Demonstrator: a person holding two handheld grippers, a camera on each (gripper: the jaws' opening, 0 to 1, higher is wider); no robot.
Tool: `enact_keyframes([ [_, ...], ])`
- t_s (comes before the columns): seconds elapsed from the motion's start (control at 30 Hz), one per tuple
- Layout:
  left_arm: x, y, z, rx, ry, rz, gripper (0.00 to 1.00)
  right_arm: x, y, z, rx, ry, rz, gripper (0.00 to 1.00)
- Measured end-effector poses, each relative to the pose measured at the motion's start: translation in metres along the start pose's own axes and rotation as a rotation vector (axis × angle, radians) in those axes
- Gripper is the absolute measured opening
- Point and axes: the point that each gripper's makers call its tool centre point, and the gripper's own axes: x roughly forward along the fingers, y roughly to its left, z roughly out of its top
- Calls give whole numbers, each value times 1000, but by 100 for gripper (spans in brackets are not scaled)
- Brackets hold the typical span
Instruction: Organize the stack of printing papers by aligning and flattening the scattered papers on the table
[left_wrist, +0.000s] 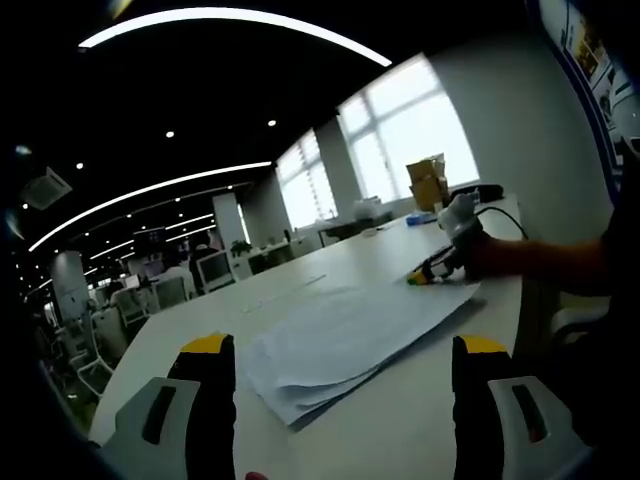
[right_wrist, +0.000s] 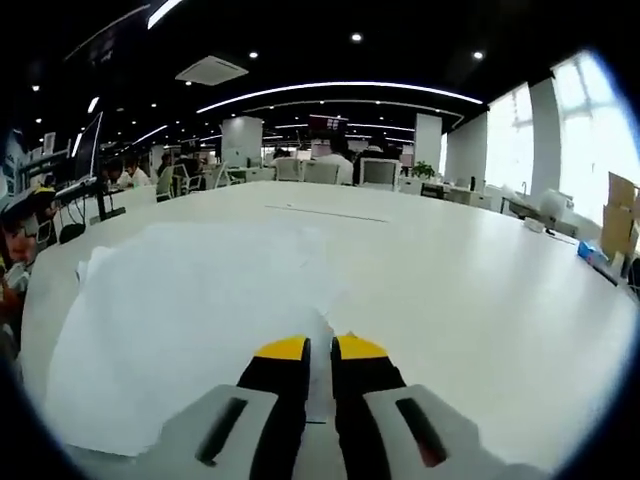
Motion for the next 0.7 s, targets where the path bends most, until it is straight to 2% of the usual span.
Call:
enact_keyframes([
  [0.37, 0, 1, 1, 2, -1, 1, 92, -6, 8, 4, 31, -28, 25, 0],
  [0.53, 0, 2, 1, 1, 0, 4, 92, -12, 12, 14, 9, -85, 27, 0],
  [0.7, 0, 1, 1, 2, 0, 3, 92, -20, 17, 25, 33, -149, 45, 0],
])
